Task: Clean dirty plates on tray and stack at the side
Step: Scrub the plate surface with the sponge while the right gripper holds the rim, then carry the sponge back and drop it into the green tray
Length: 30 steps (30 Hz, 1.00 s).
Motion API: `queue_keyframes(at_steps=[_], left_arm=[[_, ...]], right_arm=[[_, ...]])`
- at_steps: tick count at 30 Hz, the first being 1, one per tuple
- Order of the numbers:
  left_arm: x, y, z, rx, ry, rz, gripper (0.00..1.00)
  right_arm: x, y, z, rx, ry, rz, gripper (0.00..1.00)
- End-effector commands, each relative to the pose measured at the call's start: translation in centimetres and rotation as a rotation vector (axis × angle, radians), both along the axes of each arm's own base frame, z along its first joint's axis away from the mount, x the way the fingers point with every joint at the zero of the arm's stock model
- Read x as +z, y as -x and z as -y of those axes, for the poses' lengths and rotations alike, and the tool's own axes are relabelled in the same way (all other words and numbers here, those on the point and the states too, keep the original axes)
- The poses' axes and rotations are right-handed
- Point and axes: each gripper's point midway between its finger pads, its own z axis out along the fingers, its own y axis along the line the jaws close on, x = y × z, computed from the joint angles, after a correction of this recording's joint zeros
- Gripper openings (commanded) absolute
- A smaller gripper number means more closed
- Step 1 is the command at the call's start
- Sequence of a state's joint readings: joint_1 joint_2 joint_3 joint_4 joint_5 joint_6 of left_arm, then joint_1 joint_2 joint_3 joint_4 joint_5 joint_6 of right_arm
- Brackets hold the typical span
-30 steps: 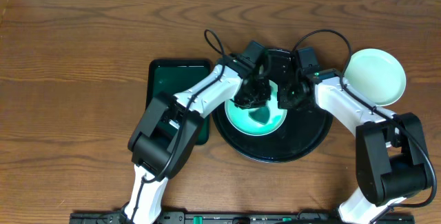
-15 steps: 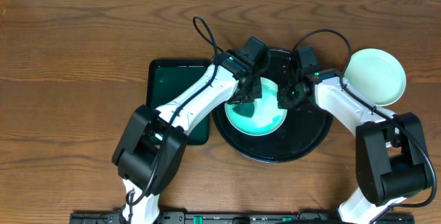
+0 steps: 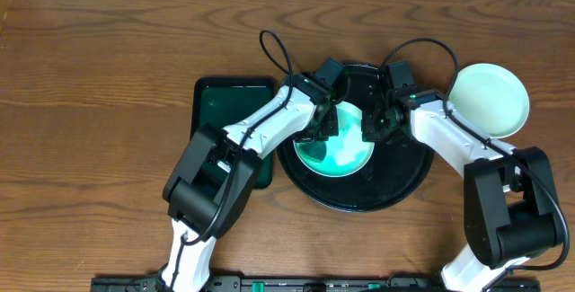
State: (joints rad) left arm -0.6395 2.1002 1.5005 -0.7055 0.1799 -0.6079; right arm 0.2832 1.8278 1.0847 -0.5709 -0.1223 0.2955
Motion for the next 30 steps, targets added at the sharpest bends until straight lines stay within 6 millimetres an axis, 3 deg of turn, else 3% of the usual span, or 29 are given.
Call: queue_keyframes(at_steps=[1, 6, 9, 11, 15, 18, 26, 30], left_arm=[[-0.9, 3.4, 4.4, -0.128, 0.210, -0.150, 0.07], [3.3, 2.9, 6.2, -0.173, 0.342, -0.104, 0.07], [6.6, 1.7, 5.7, -0.183, 0.368, -0.016, 0.07], [8.4, 0.6, 4.4, -0.155, 0.348, 0.046, 0.07], [11.2, -1.2, -0.3, -0.057, 0.252, 0.136, 0.07], [12.5, -1.8, -5.2, 0.004, 0.157, 0.159, 0.07], [11.0, -0.8, -17.2, 0.119, -0.106, 0.040, 0.08], [9.9, 0.0, -20.3, 0.133, -0.143, -0.013, 0.08]], right_arm=[[0.2, 0.4, -1.3, 0.037, -0.025, 0.005, 0.01], [0.2, 0.4, -1.3, 0.037, -0.025, 0.005, 0.01], [0.2, 0.4, -1.3, 0.037, -0.025, 0.005, 0.01], [0.2, 0.4, -1.3, 0.038, -0.025, 0.005, 0.01], [0.2, 0.4, -1.3, 0.042, -0.024, 0.006, 0.01], [0.2, 0.4, -1.3, 0.045, -0.024, 0.007, 0.01], [0.2, 0.4, -1.3, 0.045, -0.024, 0.006, 0.01], [0.2, 0.4, -1.3, 0.044, -0.024, 0.006, 0.01]])
